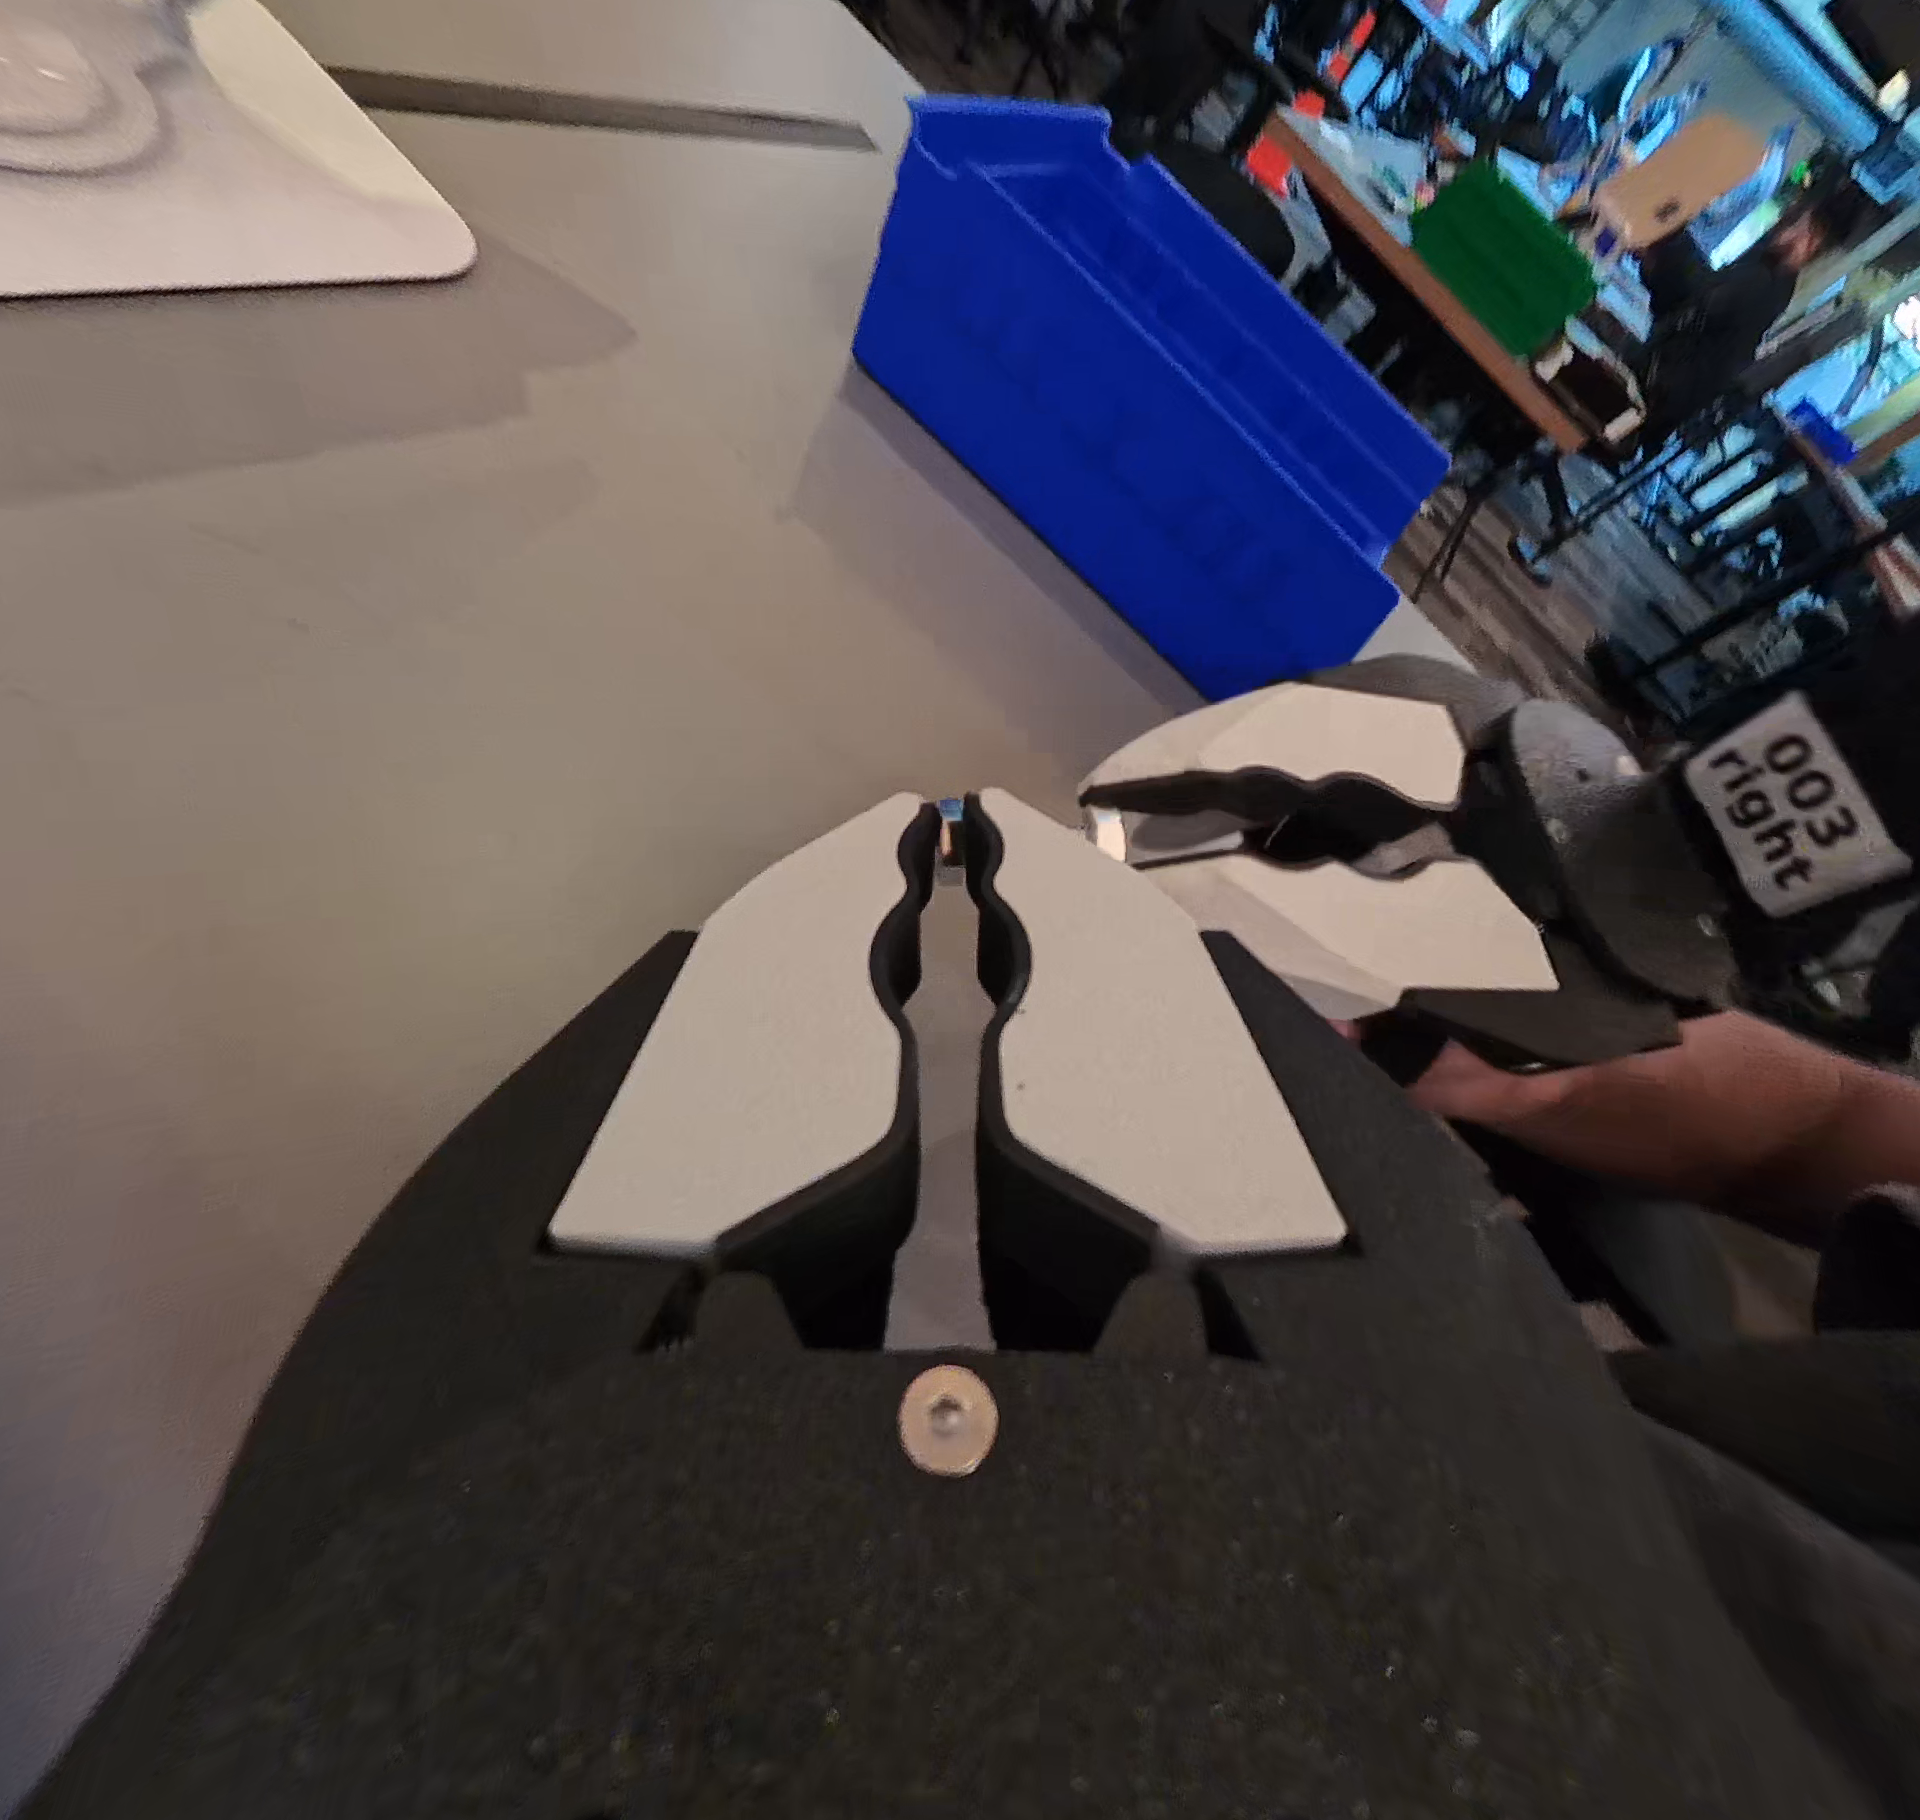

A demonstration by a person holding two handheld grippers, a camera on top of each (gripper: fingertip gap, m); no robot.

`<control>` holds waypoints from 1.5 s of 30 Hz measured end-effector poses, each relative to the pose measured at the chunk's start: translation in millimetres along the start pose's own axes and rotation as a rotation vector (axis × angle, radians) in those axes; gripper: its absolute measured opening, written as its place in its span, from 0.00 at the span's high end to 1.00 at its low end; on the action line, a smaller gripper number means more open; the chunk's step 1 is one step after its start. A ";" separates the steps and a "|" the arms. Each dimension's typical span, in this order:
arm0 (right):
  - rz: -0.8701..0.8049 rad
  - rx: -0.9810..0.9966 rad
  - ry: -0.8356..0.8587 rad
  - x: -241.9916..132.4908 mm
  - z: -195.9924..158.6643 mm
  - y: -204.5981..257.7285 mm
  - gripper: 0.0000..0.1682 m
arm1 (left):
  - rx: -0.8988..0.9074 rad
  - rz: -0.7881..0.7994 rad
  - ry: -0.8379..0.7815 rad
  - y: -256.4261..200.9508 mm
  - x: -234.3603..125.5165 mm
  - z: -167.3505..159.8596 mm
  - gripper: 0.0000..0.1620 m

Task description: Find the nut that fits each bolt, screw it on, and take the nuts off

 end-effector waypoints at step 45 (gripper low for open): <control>0.039 0.317 0.046 18.8 -27.9 -0.7 0.88 | -0.115 0.062 -0.016 26.3 8.7 -15.5 0.97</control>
Point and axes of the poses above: each gripper's, where its closed fingertips meet, x out along the fingers, z out of its top, y = z × x across the jaws, the point moved 8 cm from there along -x, back along the fingers, and after that the axes turned 3 degrees about -x, right-handed, at the moved point
